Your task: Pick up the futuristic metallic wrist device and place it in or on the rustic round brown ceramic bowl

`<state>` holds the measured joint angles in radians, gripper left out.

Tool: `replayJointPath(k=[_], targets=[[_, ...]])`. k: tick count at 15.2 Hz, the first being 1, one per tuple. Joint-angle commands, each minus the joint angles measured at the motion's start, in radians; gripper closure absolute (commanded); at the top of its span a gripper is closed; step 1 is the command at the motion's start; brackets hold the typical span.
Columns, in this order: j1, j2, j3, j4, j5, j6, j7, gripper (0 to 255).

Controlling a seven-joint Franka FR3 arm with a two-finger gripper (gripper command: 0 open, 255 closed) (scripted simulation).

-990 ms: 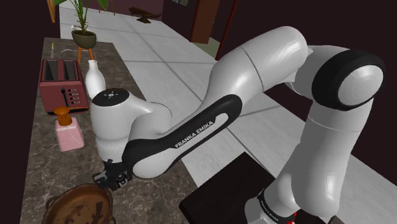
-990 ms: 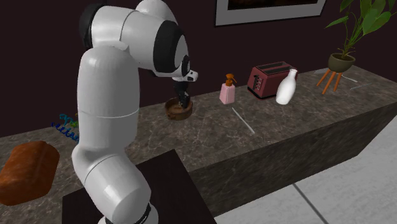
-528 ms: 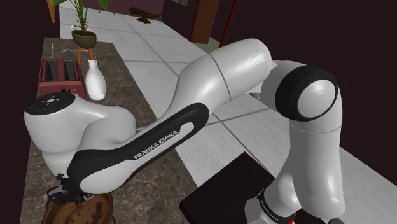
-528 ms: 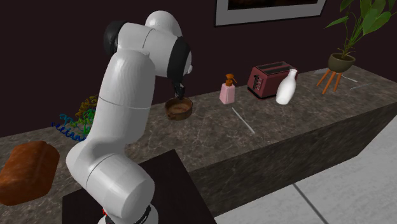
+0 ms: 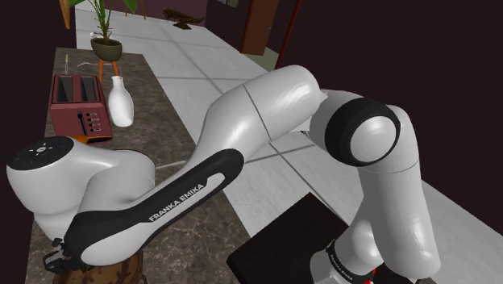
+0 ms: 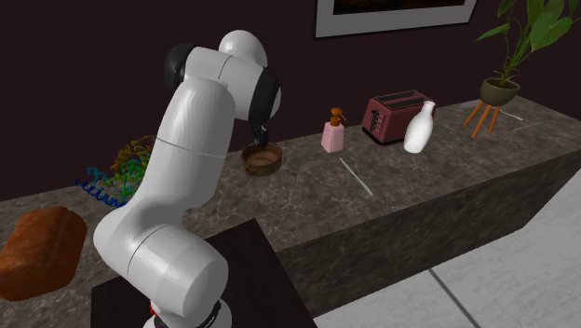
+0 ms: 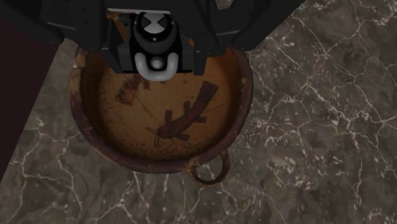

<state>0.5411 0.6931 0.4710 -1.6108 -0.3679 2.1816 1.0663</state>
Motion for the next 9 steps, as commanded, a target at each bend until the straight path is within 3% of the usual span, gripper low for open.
replayJointPath(k=[1, 9], targets=[[0.005, 0.019, -0.007, 0.001, -0.008, 0.017, 0.005, 255], [0.016, 0.062, -0.023, 0.002, -0.028, 0.059, 0.015, 255]])
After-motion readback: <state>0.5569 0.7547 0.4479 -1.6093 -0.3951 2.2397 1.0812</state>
